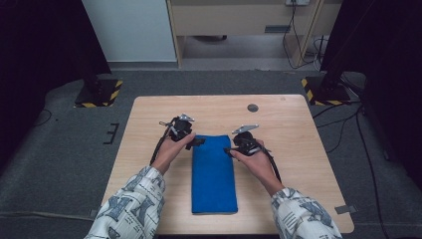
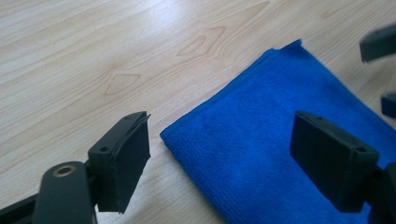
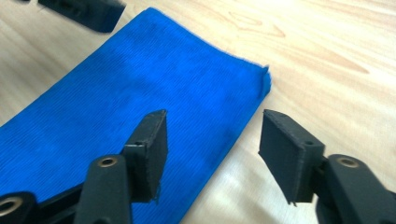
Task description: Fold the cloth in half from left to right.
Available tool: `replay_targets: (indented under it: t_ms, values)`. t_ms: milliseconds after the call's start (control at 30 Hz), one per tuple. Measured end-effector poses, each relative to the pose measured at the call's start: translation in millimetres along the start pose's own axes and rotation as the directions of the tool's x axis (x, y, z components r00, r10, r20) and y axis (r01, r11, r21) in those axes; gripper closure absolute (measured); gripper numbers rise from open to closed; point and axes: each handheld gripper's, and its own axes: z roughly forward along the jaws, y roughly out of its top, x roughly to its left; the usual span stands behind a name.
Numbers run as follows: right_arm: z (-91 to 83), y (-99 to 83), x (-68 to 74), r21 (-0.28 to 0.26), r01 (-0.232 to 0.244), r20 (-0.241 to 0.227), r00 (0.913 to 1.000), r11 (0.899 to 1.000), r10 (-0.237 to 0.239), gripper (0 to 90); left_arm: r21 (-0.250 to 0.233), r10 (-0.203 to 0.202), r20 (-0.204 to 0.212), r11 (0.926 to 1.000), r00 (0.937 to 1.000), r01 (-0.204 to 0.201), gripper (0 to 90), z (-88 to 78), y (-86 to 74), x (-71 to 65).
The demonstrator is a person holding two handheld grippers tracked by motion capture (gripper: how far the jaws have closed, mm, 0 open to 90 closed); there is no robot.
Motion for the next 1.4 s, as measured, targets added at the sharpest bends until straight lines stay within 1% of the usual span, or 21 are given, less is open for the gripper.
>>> replay_targets:
  t_ms: [67,167,200,233,300,367,433,467,567,633,667,700,767,833,900,967,1033,1100,1167,1233,1400]
  values:
    - [4.8,4.6,-5.7,-0.003,0.002,0.001,1.0,1.0,-0.002,44.5,0.003,0.0,-0.011,1.0,0.9999,0.0,20.5,1.9,-1.2,1.8]
    - [13.5,12.3,-13.7,-0.007,0.004,0.003,1.0,1.0,-0.004,45.8,0.019,-0.004,-0.002,0.9998,1.0,0.004,20.9,6.3,-3.3,4.4]
    - [16.1,13.8,-15.3,-0.01,0.004,0.006,1.0,1.0,-0.004,45.8,0.022,-0.003,-0.011,0.9998,0.9999,0.003,20.9,8.7,-4.1,4.7]
    - [20.5,15.5,-17.8,-0.004,-0.003,0.014,0.9999,1.0,0.003,45.7,0.031,0.004,-0.019,0.9995,0.9998,-0.003,21.2,10.8,-4.9,5.9]
    - [31.3,17.7,-23.0,-0.002,-0.029,0.009,0.9995,1.0,0.029,45.8,0.038,-0.011,-0.026,0.9992,0.9996,0.012,21.3,15.6,-6.8,8.1]
    - [37.7,19.7,-24.8,0.004,-0.034,0.006,0.9994,0.999,0.034,45.0,0.046,-0.024,-0.016,0.9986,0.9996,0.025,21.2,19.6,-8.5,9.5]
    - [42.1,23.3,-27.5,-0.002,-0.056,0.004,0.9984,0.998,0.056,44.7,0.058,-0.018,-0.023,0.9981,0.9996,0.02,21.1,23.4,-9.9,9.2]
    - [43.8,24.8,-28.7,0.003,-0.057,-0.003,0.9984,0.998,0.057,44.1,0.065,-0.013,-0.022,0.9978,0.9997,0.014,21.2,24.2,-10.2,9.6]
    - [50.3,27.0,-28.9,0.037,-0.048,-0.014,0.9987,0.998,0.049,42.7,0.065,-0.023,-0.031,0.9976,0.9993,0.025,21.6,28.3,-11.9,10.8]
    - [54.2,27.5,-28.9,0.048,-0.033,-0.016,0.9993,0.998,0.033,42.1,0.058,-0.022,-0.033,0.998,0.9992,0.024,21.7,28.6,-12.0,12.3]
    - [55.1,27.9,-28.5,0.056,-0.037,-0.018,0.9991,0.998,0.038,42.1,0.053,-0.026,-0.036,0.9982,0.999,0.028,22.2,28.8,-12.0,13.0]
    - [56.5,28.0,-28.9,0.057,-0.029,-0.014,0.9995,0.998,0.03,42.1,0.051,-0.03,-0.041,0.9982,0.9987,0.032,22.8,28.7,-11.8,13.7]
    - [58.6,28.9,-29.9,0.066,-0.027,-0.013,0.9995,0.997,0.028,41.6,0.051,-0.019,-0.046,0.9985,0.9988,0.022,23.8,28.8,-12.1,14.3]
    - [60.1,29.5,-32.1,0.065,-0.041,-0.015,0.999,0.997,0.043,41.7,0.055,-0.015,-0.051,0.9983,0.9986,0.018,25.2,28.4,-11.8,14.7]
    - [60.8,30.0,-34.0,0.064,-0.042,-0.019,0.9989,0.997,0.043,42.6,0.055,-0.005,-0.061,0.9985,0.9981,0.008,28.8,28.4,-11.7,14.2]
    - [61.0,31.0,-34.7,0.072,-0.032,-0.017,0.9993,0.997,0.034,42.6,0.055,0.0,-0.065,0.9985,0.9979,0.004,31.1,28.1,-11.6,14.2]
    - [61.5,32.1,-34.3,0.082,-0.009,-0.016,0.9998,0.997,0.011,43.1,0.047,0.003,-0.069,0.9989,0.9976,0.0,35.1,28.3,-12.0,13.7]
    - [61.5,32.4,-31.0,0.094,0.032,-0.021,0.9993,0.995,-0.03,45.5,0.044,0.012,-0.068,0.999,0.9976,-0.009,39.2,28.2,-12.3,13.0]
    - [60.4,31.9,-26.4,0.109,0.07,-0.023,0.9974,0.992,-0.068,50.4,0.039,0.013,-0.064,0.9992,0.9978,-0.01,44.7,28.1,-12.8,11.6]
    - [59.9,31.0,-25.6,0.103,0.087,-0.029,0.996,0.991,-0.084,53.4,0.032,0.018,-0.074,0.9994,0.9971,-0.016,48.6,27.8,-13.8,10.3]
    - [58.3,29.6,-32.4,0.085,0.056,-0.048,0.9975,0.995,-0.052,61.5,0.018,0.019,-0.089,0.9997,0.9959,-0.017,53.4,27.5,-16.0,8.8]
